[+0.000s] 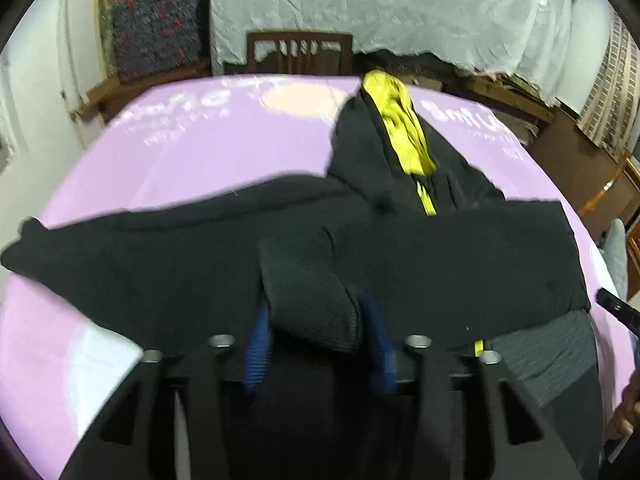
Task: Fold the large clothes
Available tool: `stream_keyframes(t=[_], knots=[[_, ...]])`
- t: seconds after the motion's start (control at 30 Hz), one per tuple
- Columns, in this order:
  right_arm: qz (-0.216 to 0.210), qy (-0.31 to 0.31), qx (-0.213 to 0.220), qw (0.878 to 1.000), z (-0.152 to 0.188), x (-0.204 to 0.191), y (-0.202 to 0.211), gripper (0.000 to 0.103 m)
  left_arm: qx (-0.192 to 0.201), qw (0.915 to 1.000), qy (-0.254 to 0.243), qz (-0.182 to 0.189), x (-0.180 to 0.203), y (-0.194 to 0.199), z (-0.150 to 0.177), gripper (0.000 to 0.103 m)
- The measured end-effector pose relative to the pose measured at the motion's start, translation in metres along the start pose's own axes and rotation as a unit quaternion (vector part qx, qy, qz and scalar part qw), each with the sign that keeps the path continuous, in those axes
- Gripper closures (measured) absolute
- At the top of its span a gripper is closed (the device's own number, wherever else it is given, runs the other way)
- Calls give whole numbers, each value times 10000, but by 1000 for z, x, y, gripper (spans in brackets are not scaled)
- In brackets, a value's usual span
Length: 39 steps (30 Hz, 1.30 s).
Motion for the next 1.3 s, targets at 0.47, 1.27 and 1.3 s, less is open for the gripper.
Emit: stream_keyframes(t=[0.47, 1.27, 1.3], knots=[[-356, -71, -490, 9981, -64, -52, -61, 87, 50, 9983, -580, 88, 38, -8, -23, 45], [-175, 874, -1244, 9882, 8, -84, -79, 88, -464, 9987, -195, -114, -24, -39, 2, 37], [-154, 882, -1201, 9887, 8, -82, -80, 87, -487, 9987, -149, -86, -26, -40, 1, 35]])
Point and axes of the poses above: each gripper's, at about its wrist camera, not at the fingertips, and y roughly against the way its jaws point, x to its right, z to its underside, the point moved 9 cm from there along -y, roughly the way its jaws point, and after that the axes turned 14 degrees about -z, right-handed, at the moved point
